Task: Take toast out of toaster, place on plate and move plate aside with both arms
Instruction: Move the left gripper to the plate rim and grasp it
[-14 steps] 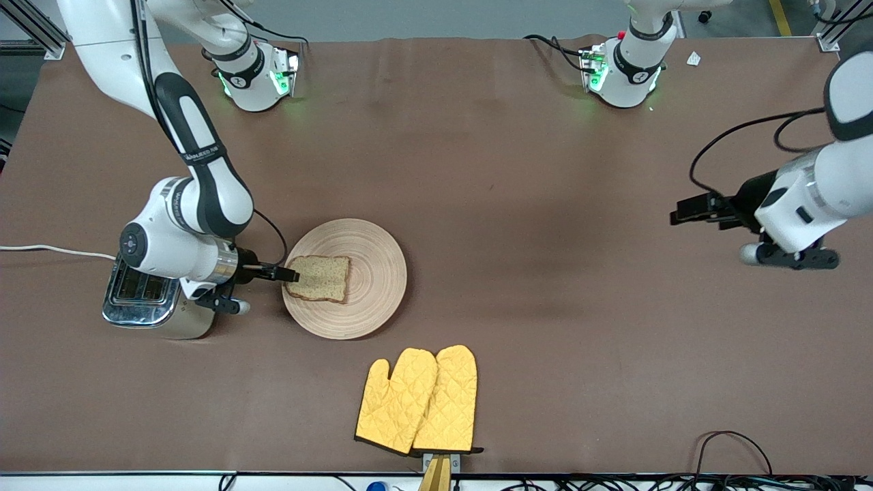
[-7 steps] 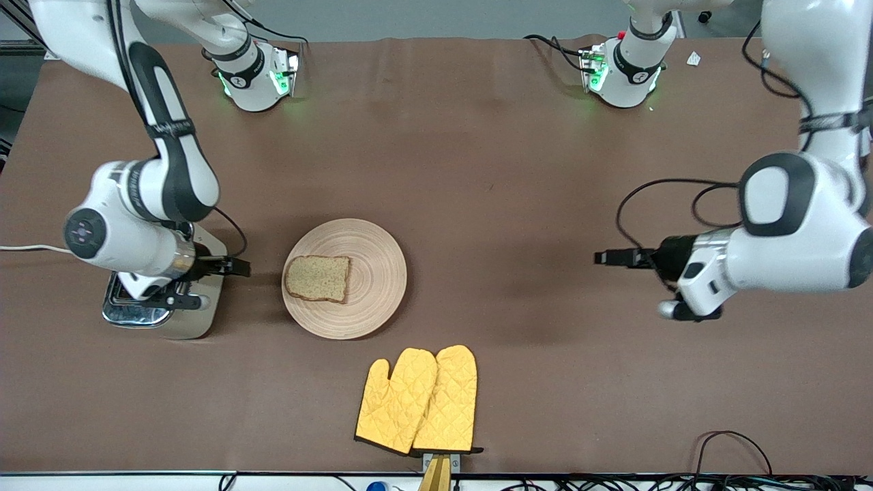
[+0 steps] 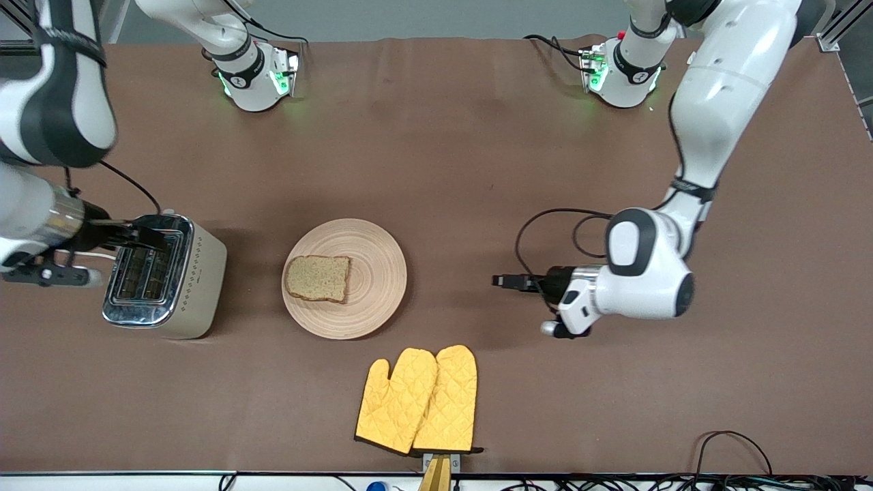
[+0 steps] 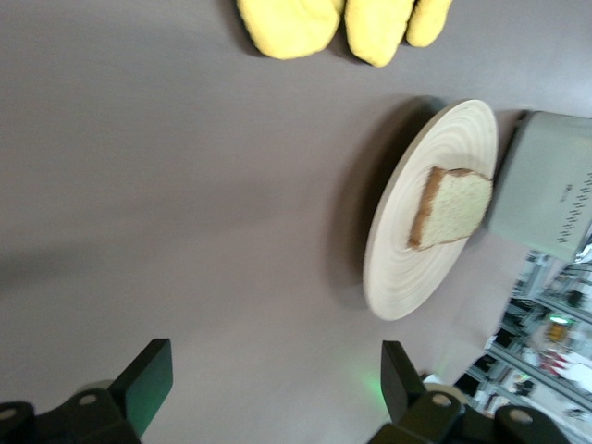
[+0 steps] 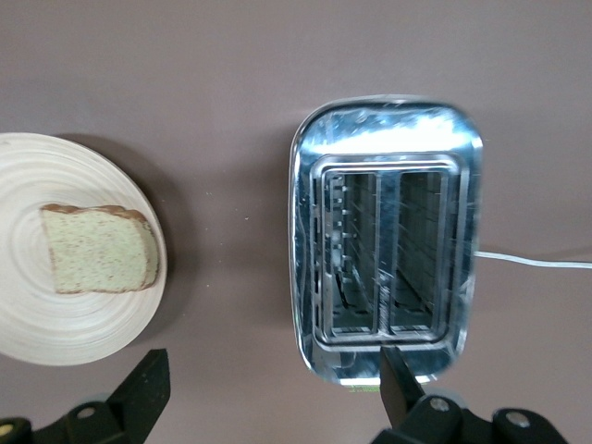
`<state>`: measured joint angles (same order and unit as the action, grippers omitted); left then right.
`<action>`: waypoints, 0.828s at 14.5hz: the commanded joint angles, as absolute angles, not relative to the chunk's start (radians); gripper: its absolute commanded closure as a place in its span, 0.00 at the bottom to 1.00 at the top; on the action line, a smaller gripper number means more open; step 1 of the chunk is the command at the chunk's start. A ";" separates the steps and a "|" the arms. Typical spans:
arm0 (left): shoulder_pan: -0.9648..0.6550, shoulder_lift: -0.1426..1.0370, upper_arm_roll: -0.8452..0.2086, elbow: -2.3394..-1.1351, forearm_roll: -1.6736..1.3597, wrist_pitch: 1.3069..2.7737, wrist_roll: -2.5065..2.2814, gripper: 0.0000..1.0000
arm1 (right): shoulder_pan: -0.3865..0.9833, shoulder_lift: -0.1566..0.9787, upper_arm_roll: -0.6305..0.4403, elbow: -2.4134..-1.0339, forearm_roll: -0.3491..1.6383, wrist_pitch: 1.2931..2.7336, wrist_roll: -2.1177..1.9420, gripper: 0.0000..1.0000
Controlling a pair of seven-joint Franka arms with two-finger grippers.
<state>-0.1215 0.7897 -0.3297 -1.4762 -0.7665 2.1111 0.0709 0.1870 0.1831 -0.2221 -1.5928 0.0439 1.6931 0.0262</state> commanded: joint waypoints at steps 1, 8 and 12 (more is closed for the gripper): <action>-0.193 0.873 -0.339 -1.445 -0.923 2.212 0.156 0.01 | 0.164 0.071 -0.215 -1.592 0.020 1.637 0.025 0.00; -0.374 1.034 -0.339 -1.278 -1.150 2.413 0.204 0.01 | 0.123 -0.035 -0.216 -1.583 -0.008 1.543 -0.014 0.00; -0.420 1.072 -0.341 -1.244 -1.179 2.454 0.241 0.01 | 0.127 -0.032 -0.213 -1.577 -0.006 1.540 -0.014 0.00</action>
